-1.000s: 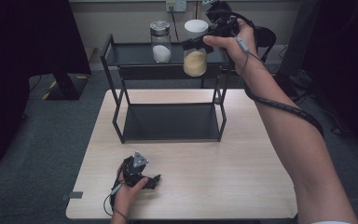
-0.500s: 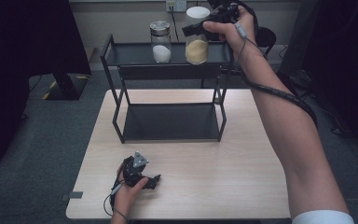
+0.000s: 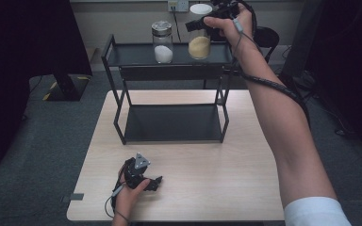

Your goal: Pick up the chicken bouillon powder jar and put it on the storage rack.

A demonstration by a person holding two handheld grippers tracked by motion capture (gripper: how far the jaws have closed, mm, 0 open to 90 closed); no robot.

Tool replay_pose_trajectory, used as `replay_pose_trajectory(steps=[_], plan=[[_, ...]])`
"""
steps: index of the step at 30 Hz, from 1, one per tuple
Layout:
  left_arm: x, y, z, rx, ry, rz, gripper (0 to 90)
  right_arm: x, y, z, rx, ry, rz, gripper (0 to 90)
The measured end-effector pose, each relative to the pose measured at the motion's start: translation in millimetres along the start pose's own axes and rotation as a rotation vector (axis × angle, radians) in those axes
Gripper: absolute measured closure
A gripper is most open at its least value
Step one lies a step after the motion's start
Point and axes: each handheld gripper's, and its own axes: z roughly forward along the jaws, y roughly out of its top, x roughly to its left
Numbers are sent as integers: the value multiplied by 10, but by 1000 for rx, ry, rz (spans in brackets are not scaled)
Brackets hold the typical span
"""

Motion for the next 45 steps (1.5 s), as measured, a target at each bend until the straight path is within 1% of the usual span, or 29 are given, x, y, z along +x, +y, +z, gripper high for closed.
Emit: replay_pose_trajectory(steps=[5,12,23,26,29,31,32,34,37,39,41,45], plan=[[0,0,0,0,0,0,0,-73,-20,79,-1,-13,19,343],[-2,-1,1,-1,0,-2,0,-93,-28,183,22,-21,17,344],[-2,-2,1,-1,0,-2,0,-113,-113,206,-8,-3,23,343],[-2,-2,1,-1,0,-2,0,-90,-125,207,-12,-11,22,341],[-2,-2,1,-1,1,-2,0,-67,-112,198,-3,-19,18,333],[-1,-2,1,-1,0,-2,0,-24,-91,189,9,-38,2,273],[-1,-2,1,-1,0,-1,0,-7,-92,184,9,-46,-2,229],[0,0,0,0,0,0,0,27,-80,169,18,-62,-1,150],[0,0,0,0,0,0,0,60,-82,136,24,-72,4,87],[0,0,0,0,0,0,0,83,-111,106,15,-80,12,64],[0,0,0,0,0,0,0,79,-131,76,15,-70,27,50],[0,0,0,0,0,0,0,113,-185,18,15,-70,33,31]])
